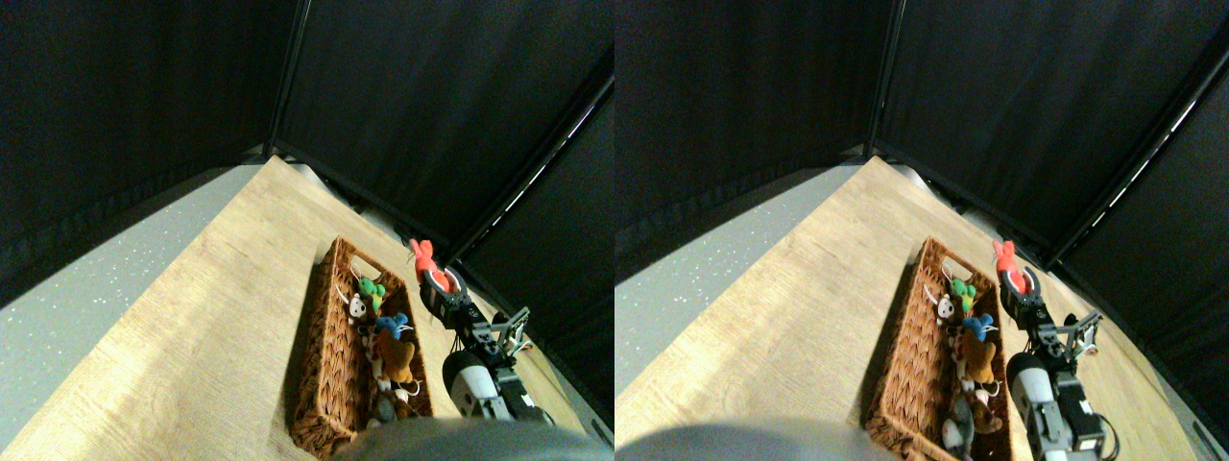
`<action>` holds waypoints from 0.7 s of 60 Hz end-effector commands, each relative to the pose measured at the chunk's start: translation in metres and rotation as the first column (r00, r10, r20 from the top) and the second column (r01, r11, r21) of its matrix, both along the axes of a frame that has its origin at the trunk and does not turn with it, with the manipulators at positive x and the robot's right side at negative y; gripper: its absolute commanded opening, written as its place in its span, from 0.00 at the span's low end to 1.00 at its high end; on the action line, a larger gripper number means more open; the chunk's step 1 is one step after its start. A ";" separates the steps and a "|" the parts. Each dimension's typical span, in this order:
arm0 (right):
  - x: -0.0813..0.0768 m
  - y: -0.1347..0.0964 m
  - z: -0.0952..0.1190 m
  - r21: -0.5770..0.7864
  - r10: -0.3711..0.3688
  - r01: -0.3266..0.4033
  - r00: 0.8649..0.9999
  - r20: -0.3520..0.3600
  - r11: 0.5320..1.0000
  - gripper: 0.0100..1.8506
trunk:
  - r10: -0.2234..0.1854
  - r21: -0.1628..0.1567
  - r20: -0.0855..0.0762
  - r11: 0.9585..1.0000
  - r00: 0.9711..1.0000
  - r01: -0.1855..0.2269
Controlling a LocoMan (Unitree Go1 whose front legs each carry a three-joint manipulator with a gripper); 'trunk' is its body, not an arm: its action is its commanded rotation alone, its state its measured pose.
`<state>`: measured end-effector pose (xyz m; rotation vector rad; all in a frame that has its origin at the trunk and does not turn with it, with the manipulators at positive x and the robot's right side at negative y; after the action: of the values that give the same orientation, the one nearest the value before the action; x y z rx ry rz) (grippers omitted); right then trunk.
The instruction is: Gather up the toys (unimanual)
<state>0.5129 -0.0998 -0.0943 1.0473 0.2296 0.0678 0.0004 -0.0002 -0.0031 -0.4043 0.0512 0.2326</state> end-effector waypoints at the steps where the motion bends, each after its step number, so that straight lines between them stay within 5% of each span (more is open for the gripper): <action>1: -0.001 0.004 0.005 0.002 0.022 -0.022 1.000 0.020 1.000 0.04 | 0.029 -0.014 0.010 0.999 1.000 -0.029; 10: 0.001 0.009 0.002 0.009 0.093 -0.093 0.996 0.005 0.996 0.17 | 0.030 -0.018 0.010 0.999 0.999 -0.030; 14: 0.001 0.009 0.004 -0.126 0.113 -0.114 0.994 -0.014 0.985 0.60 | 0.030 -0.020 0.009 0.999 1.000 -0.029; 19: 0.002 0.008 0.005 -0.103 0.135 -0.139 0.990 -0.048 0.985 0.83 | 0.028 -0.022 0.007 0.999 1.000 -0.028; 34: 0.010 -0.001 0.006 -0.096 0.140 -0.143 0.989 -0.042 0.985 0.84 | 0.013 -0.010 0.003 1.000 1.000 -0.013; 42: 0.015 -0.016 0.004 -0.089 0.074 -0.075 0.997 -0.018 0.993 0.81 | -0.005 0.008 -0.006 1.000 1.000 0.005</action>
<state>0.5234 -0.1127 -0.0965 0.9543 0.3523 0.0984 -0.0008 -0.0005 -0.0035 -0.4059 0.0506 0.2346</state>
